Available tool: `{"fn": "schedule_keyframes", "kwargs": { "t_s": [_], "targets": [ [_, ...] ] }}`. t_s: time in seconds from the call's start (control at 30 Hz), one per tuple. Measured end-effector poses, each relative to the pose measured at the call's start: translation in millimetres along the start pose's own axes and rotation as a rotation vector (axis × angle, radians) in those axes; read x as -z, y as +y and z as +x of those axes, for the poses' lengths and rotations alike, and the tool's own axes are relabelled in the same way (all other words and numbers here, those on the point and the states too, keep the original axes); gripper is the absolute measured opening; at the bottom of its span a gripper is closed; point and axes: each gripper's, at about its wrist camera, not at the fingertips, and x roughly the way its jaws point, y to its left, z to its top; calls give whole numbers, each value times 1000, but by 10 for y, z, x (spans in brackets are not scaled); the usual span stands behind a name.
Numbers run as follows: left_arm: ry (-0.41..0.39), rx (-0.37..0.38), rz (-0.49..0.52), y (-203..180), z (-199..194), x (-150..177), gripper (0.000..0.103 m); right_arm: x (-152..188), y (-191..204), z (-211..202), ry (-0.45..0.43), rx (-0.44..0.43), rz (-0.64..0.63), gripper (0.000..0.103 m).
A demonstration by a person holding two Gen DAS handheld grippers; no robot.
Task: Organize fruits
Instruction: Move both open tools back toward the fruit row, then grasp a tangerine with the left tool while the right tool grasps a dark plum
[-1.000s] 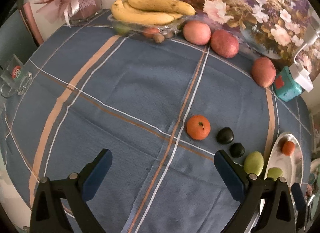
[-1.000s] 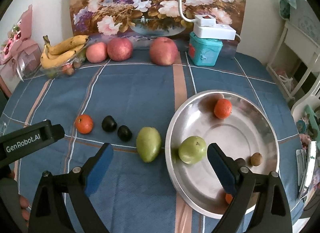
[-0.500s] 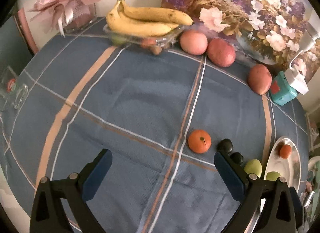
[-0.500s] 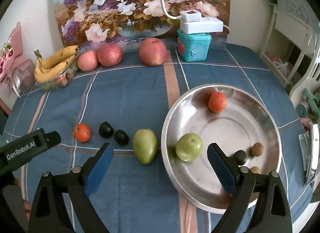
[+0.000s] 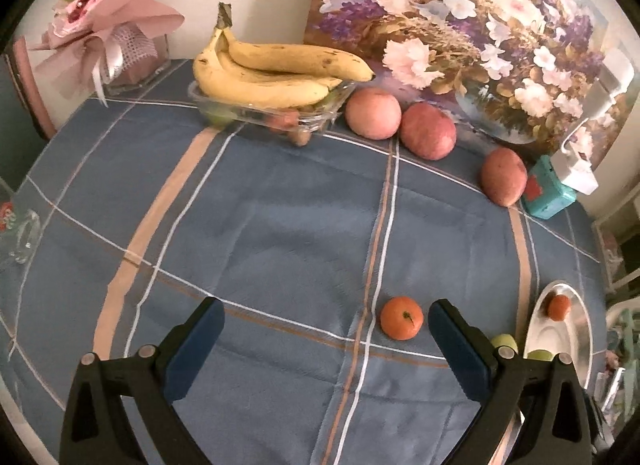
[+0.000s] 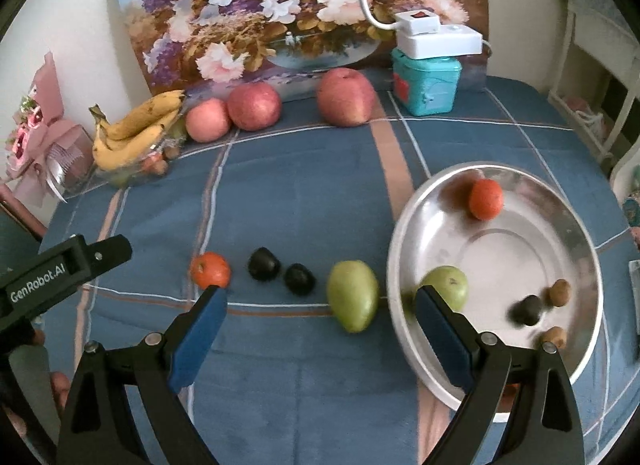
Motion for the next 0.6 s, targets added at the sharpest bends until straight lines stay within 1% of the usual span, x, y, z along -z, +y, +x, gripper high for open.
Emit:
{"fn": "schedule_keyframes", "kwargs": {
  "t_s": [0.13, 0.2, 0.27, 0.4, 0.47, 0.53, 0.6],
  "targets": [
    [11, 37, 14, -23, 49, -27, 103, -70, 43, 3, -7, -71, 25, 95],
    [11, 61, 24, -51, 77, -39, 103, -101, 72, -5, -18, -60, 11, 95],
    [15, 85, 32, -88, 125, -54, 103, -128, 81, 2, -27, -29, -9, 95],
    [32, 85, 62, -174, 224, -55, 103, -146, -30, 80, -6, -9, 8, 94],
    [44, 95, 83, -217, 275, -47, 103, -141, -97, 133, 9, -2, 25, 89],
    [54, 111, 95, -249, 306, -43, 103, -135, -134, 183, 23, -1, 34, 75],
    [64, 120, 96, -277, 336, -45, 103, -121, -160, 233, 37, -2, 44, 75]
  ]
}}
